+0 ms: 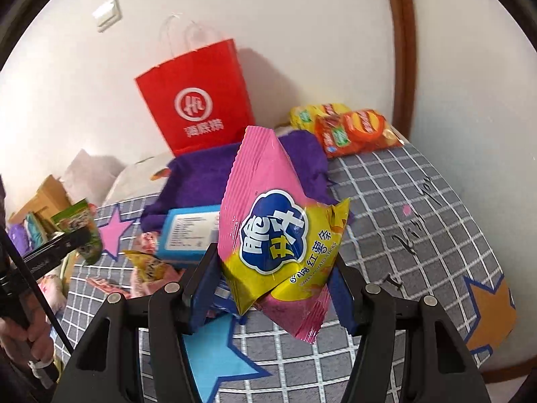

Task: Organize snacks
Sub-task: 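Carry both held snacks up over the purple towel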

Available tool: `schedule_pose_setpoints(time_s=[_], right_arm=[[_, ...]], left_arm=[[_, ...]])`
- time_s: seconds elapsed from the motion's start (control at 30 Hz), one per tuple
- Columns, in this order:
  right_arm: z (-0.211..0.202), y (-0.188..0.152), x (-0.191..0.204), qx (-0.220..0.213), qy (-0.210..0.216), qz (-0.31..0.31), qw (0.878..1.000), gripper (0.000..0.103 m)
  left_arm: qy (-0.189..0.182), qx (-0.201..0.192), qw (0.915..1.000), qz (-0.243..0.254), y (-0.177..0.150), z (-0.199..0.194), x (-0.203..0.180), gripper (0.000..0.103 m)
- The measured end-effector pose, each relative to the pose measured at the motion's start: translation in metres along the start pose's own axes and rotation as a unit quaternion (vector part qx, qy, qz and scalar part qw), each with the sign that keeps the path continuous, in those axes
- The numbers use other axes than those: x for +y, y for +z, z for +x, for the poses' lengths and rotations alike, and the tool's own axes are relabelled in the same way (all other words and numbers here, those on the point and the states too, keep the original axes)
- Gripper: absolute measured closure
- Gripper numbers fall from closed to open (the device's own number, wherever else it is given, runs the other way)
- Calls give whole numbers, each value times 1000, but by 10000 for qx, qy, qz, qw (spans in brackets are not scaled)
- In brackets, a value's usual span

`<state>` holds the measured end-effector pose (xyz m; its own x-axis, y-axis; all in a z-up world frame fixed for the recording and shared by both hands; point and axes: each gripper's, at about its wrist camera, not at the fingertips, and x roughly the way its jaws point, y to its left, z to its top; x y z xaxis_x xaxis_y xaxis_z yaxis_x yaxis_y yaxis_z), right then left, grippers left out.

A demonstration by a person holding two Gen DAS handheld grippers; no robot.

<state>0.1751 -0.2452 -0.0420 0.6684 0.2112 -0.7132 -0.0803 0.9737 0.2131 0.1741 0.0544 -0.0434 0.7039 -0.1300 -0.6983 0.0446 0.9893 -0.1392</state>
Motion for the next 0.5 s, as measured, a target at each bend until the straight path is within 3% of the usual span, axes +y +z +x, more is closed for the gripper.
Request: schedule_pose_setpoints(time_s=[0.5], right_arm=[[28, 48, 33, -37, 435, -399, 9982, 43]], left_arm=[[161, -104, 9993, 317, 44, 13, -12, 70]])
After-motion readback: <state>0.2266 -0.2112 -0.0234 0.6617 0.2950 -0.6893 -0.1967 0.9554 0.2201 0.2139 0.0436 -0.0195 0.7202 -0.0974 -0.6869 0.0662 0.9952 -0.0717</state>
